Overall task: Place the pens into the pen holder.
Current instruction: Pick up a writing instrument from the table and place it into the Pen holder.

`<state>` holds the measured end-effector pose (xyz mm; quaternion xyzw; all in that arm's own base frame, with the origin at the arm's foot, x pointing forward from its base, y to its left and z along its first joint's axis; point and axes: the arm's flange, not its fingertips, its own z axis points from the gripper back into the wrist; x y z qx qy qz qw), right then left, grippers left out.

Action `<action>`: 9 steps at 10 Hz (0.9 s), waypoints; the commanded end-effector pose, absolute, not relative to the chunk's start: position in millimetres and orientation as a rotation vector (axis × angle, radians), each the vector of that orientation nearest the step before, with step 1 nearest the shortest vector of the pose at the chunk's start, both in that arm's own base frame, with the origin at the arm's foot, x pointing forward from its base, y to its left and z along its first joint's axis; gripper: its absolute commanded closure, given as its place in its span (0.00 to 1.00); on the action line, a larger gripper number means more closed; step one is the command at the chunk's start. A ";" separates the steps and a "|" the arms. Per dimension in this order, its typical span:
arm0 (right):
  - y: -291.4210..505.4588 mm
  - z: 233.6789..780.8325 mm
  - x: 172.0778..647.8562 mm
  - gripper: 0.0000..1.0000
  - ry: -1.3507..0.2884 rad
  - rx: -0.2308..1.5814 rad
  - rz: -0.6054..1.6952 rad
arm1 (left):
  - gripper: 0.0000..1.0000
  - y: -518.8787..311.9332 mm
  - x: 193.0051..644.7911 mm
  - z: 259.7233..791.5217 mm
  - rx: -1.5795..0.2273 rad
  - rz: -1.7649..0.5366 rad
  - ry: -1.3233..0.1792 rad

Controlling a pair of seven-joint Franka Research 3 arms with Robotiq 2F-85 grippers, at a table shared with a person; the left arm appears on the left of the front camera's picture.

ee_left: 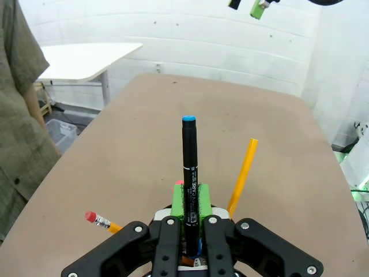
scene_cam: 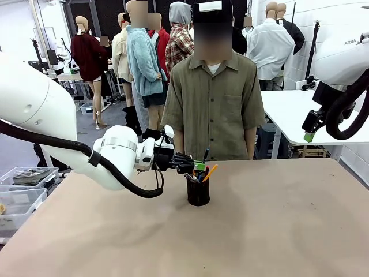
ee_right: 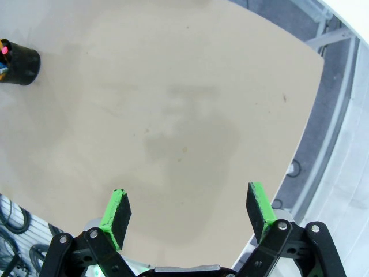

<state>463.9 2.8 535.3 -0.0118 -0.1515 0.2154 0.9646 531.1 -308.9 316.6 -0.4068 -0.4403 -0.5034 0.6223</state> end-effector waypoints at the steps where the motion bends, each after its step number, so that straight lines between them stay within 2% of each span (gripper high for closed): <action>1: 3.5 533.1 461.0 0.00 -0.303 -0.041 0.432 | 1.00 -307.6 529.0 310.9 -0.933 -1.177 -1.015; 2: 3.5 533.1 461.0 0.00 -0.303 -0.041 0.432 | 1.00 -307.6 528.8 310.5 -0.932 -1.179 -1.008; 4: 3.5 533.1 461.0 0.00 -0.303 -0.041 0.432 | 0.62 -306.4 529.0 311.7 -0.927 -1.178 -1.000; 5: 3.5 533.1 461.0 0.00 -0.303 -0.041 0.432 | 0.49 -305.8 528.4 312.6 -0.926 -1.178 -1.008; 9: 3.5 533.1 461.0 0.00 -0.303 -0.041 0.432 | 0.49 -298.2 523.1 327.8 -0.926 -1.171 -1.052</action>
